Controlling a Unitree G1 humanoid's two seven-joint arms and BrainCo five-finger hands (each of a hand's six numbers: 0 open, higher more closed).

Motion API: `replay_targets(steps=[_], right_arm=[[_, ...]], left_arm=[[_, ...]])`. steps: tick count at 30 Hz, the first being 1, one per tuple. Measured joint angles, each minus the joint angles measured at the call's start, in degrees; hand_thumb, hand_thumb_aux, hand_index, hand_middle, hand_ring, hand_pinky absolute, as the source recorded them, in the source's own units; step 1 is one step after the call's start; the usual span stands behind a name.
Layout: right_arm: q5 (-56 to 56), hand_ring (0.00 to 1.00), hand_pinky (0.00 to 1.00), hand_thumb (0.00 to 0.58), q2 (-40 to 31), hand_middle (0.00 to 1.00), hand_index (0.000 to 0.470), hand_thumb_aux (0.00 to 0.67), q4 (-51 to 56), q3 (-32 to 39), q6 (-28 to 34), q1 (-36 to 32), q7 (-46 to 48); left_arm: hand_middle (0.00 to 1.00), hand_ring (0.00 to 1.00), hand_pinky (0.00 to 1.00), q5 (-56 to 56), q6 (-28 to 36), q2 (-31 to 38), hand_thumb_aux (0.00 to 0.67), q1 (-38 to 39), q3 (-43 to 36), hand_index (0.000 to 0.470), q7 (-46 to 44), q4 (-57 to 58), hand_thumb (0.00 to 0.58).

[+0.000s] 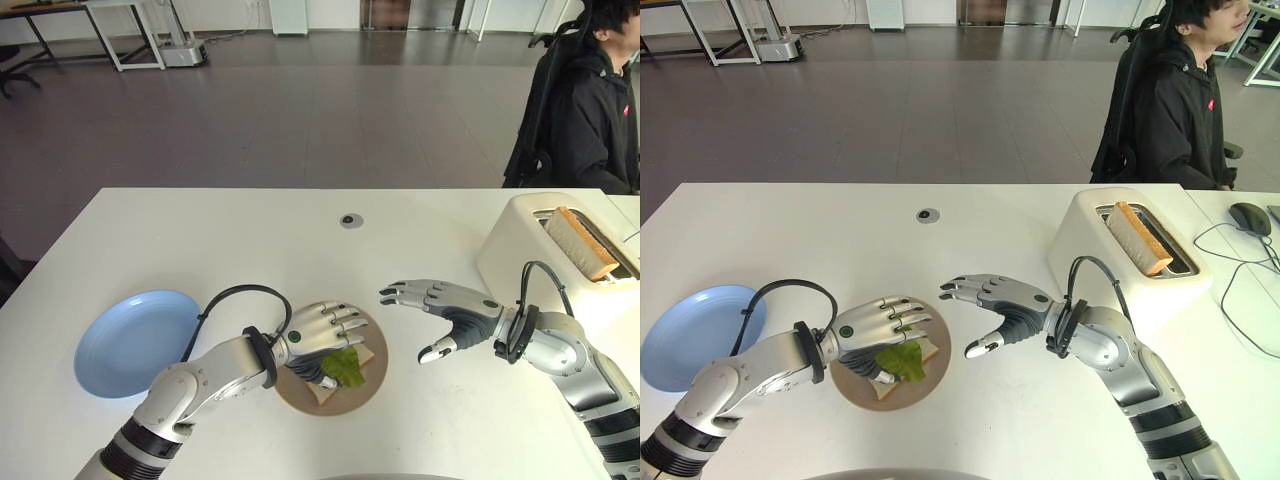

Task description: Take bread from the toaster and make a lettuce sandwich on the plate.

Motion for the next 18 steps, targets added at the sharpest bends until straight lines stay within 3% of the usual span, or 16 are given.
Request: replay_targets(steps=[5,6,8,12,13,18], right_arm=[[0.0,0.0,0.0,0.0,0.0,0.0,0.0,0.0,-0.2,0.0,0.0,0.0,0.3],[0.0,0.0,0.0,0.0,0.0,0.0,0.0,0.0,-0.2,0.1,0.0,0.0,0.4],[0.0,0.0,0.0,0.0,0.1,0.0,0.0,0.0,-0.4,-0.4,-0.1,0.1,-0.5],[-3.6,0.0,0.0,0.0,-0.7,0.0,0.0,0.0,-2.8,-11.8,2.1,-0.2,-8.3],[-7.9,0.0,0.0,0.0,-4.2,0.0,0.0,0.0,-2.2,-19.3,4.8,0.1,-11.9],[-16.3,0.0,0.0,0.0,-12.0,0.0,0.0,0.0,3.6,-31.5,12.5,3.8,-16.3]], left_arm=[[0.0,0.0,0.0,-0.3,0.3,1.0,0.003,0.4,1.5,0.002,0.0,-0.1,0.005],[0.0,0.0,0.0,-0.5,0.6,1.8,0.018,0.7,2.7,0.013,0.1,-0.4,0.031],[0.0,0.0,0.0,-1.8,1.1,2.5,0.0,1.3,5.7,0.0,0.7,-2.3,0.0],[0.0,0.0,0.0,-13.6,2.0,0.3,0.0,1.9,15.7,0.0,7.7,-4.7,0.0],[0.0,0.0,0.0,-20.4,2.1,-3.1,0.0,3.3,18.2,0.0,11.1,-4.3,0.0],[0.0,0.0,0.0,-36.1,0.0,-8.4,0.0,7.6,19.5,0.0,13.5,3.1,0.0]])
